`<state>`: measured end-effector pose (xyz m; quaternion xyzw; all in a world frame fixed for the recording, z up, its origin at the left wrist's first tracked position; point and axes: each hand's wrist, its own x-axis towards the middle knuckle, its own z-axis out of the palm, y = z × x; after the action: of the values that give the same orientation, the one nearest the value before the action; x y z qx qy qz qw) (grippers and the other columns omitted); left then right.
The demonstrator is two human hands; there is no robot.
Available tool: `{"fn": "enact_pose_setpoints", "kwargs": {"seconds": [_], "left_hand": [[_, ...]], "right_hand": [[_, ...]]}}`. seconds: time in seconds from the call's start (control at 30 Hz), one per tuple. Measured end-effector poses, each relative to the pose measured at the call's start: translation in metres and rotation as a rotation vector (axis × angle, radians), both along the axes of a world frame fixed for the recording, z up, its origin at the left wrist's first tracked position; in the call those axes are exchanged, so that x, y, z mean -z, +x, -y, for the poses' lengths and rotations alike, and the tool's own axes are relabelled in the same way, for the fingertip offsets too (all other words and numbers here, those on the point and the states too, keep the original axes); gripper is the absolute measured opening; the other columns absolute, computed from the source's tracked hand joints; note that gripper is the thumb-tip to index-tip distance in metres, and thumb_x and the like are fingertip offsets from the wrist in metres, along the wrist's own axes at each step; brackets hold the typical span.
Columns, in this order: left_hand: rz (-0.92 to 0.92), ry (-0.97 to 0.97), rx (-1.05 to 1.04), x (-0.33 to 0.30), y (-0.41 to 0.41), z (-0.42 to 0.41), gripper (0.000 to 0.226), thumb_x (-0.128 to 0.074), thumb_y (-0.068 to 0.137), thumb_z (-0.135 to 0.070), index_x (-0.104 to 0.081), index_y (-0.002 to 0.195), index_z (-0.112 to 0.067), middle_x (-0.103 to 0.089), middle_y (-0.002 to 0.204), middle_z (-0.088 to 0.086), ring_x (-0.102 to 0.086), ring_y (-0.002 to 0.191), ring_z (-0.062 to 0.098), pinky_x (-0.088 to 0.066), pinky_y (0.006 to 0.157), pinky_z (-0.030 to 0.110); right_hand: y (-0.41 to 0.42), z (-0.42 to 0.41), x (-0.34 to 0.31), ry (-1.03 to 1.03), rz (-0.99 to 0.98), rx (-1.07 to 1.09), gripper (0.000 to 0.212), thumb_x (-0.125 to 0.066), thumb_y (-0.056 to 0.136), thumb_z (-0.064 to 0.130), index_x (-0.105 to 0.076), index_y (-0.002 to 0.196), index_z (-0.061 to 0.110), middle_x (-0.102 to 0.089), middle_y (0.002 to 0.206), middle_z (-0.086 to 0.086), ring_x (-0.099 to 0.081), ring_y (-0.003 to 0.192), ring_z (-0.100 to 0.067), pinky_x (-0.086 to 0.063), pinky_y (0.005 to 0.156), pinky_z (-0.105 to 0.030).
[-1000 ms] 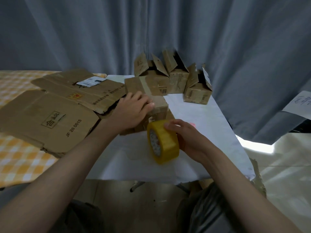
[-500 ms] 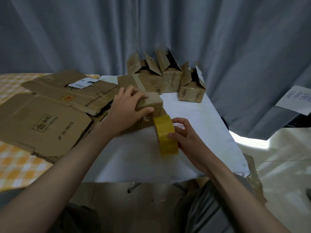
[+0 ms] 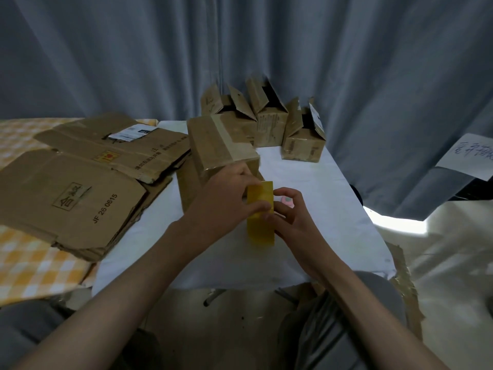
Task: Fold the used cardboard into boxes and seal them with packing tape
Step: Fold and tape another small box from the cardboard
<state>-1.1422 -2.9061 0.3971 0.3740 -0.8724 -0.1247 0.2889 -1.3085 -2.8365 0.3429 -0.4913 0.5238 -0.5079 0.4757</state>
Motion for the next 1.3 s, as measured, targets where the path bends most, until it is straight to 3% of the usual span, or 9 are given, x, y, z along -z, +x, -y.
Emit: {"fn": "enact_pose_setpoints", "kwargs": {"seconds": [0.2,0.4,0.53,0.63,0.73,0.87,1.03,1.2,1.3], "left_hand": [[0.012,-0.005,-0.032,-0.003,-0.002,-0.007,0.046,-0.077,0.080,-0.045,-0.073,0.115,-0.015,-0.060,0.103,0.001,-0.052,0.092,0.012,-0.049,0.080,0.031],[0.025,0.012,-0.012,-0.004,-0.012,-0.010,0.043,-0.068,0.089,-0.047,-0.069,0.122,-0.020,-0.052,0.108,-0.005,-0.043,0.100,0.009,-0.038,0.081,0.023],[0.004,0.014,-0.072,0.001,-0.016,-0.012,0.038,-0.071,0.088,-0.044,-0.071,0.118,-0.021,-0.046,0.101,-0.012,-0.041,0.095,0.004,-0.029,0.070,0.012],[-0.073,-0.009,-0.107,0.003,-0.015,-0.015,0.032,-0.077,0.084,-0.039,-0.075,0.107,-0.018,-0.055,0.095,-0.009,-0.047,0.087,0.005,-0.030,0.068,0.007],[-0.096,-0.040,-0.113,0.005,-0.013,-0.019,0.033,-0.079,0.082,-0.037,-0.076,0.104,-0.012,-0.062,0.095,0.002,-0.054,0.084,0.012,-0.041,0.070,0.016],[-0.126,-0.004,-0.122,0.010,-0.001,-0.014,0.036,-0.071,0.090,-0.032,-0.073,0.117,-0.009,-0.061,0.101,0.006,-0.056,0.090,0.016,-0.051,0.079,0.034],[-0.111,-0.018,-0.069,0.009,0.004,-0.015,0.030,-0.072,0.089,-0.030,-0.075,0.111,-0.010,-0.066,0.096,0.003,-0.059,0.086,0.015,-0.053,0.076,0.037],[-0.056,-0.059,-0.062,0.004,0.006,-0.016,0.026,-0.075,0.086,-0.031,-0.076,0.101,-0.009,-0.066,0.095,0.003,-0.058,0.087,0.016,-0.052,0.075,0.037],[0.000,0.036,-0.027,-0.002,0.005,-0.014,0.025,-0.068,0.091,-0.034,-0.064,0.101,-0.012,-0.058,0.101,0.001,-0.053,0.092,0.015,-0.049,0.079,0.034]], "right_hand": [[0.001,0.002,0.003,-0.005,-0.031,0.009,0.050,-0.065,0.084,0.041,-0.041,0.127,0.033,-0.069,0.125,0.006,-0.067,0.110,-0.010,-0.054,0.098,-0.030],[0.002,0.002,0.006,-0.032,-0.066,0.008,0.040,-0.062,0.091,0.034,-0.042,0.126,0.033,-0.071,0.110,0.020,-0.067,0.106,-0.003,-0.056,0.084,-0.017],[0.002,0.004,0.009,-0.014,-0.073,-0.037,0.046,-0.067,0.093,0.016,-0.039,0.126,0.034,-0.071,0.113,0.016,-0.068,0.106,-0.007,-0.056,0.082,-0.019],[-0.002,0.002,0.010,-0.003,-0.046,-0.066,0.057,-0.072,0.089,0.009,-0.037,0.129,0.032,-0.070,0.119,0.007,-0.069,0.108,-0.016,-0.057,0.084,-0.025],[-0.001,0.000,0.014,-0.009,-0.003,-0.042,0.060,-0.074,0.088,0.009,-0.038,0.131,0.029,-0.069,0.122,0.000,-0.069,0.108,-0.021,-0.058,0.087,-0.032],[-0.002,-0.003,0.012,0.005,0.075,0.002,0.071,-0.083,0.071,0.023,-0.039,0.127,0.027,-0.066,0.125,-0.002,-0.069,0.109,-0.021,-0.059,0.083,-0.031],[-0.004,-0.006,0.013,-0.006,0.059,-0.018,0.065,-0.078,0.078,0.009,-0.036,0.126,0.024,-0.073,0.108,0.018,-0.071,0.103,-0.012,-0.057,0.075,-0.021],[-0.004,-0.006,0.012,0.001,0.072,-0.023,0.069,-0.079,0.075,0.014,-0.036,0.127,0.025,-0.072,0.111,0.014,-0.070,0.106,-0.014,-0.057,0.076,-0.022],[-0.004,-0.007,0.012,0.009,0.079,-0.043,0.070,-0.080,0.074,0.018,-0.035,0.127,0.026,-0.071,0.113,0.018,-0.070,0.106,-0.015,-0.057,0.076,-0.023]]}}
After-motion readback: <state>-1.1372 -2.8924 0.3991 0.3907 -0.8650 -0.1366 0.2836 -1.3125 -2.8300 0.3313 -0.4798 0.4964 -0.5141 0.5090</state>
